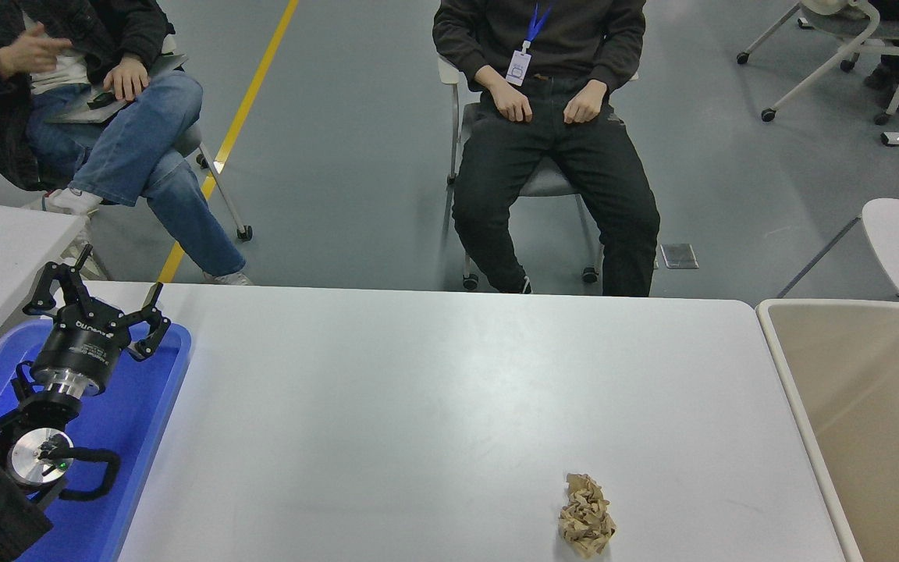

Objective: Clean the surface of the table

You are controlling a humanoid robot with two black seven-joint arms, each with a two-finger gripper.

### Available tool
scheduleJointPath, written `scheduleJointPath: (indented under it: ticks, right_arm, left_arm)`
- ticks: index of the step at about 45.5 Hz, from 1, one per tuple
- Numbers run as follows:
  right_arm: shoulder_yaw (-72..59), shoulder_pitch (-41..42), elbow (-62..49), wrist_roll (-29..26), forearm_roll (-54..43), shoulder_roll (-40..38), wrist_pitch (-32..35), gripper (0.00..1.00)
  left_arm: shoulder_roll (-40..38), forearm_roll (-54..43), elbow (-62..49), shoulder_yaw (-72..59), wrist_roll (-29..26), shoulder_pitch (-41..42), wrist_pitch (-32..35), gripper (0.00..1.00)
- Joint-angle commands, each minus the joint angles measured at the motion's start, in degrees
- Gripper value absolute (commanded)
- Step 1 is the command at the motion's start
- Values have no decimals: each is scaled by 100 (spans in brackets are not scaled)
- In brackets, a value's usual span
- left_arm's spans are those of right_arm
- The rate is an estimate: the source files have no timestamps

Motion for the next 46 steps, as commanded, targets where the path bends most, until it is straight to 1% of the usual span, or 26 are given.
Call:
scheduleJointPath:
  ticks: [1, 27, 38, 46]
  right_arm:
    - [296, 115, 449, -1, -2, -113, -49, 98]
    - [1025, 150, 1126, 8, -2, -104, -49, 98]
    - [2124, 27, 2127, 8, -2, -51, -32, 98]
    - [2669, -403, 2839, 8, -2, 124, 3, 98]
  left_arm:
    - [0, 0, 0, 0, 0, 0, 0, 100]
    - [0, 0, 0, 0, 0, 0, 0, 100]
    - [0, 0, 0, 0, 0, 0, 0, 100]
    - [0, 0, 0, 0, 0, 0, 0, 100]
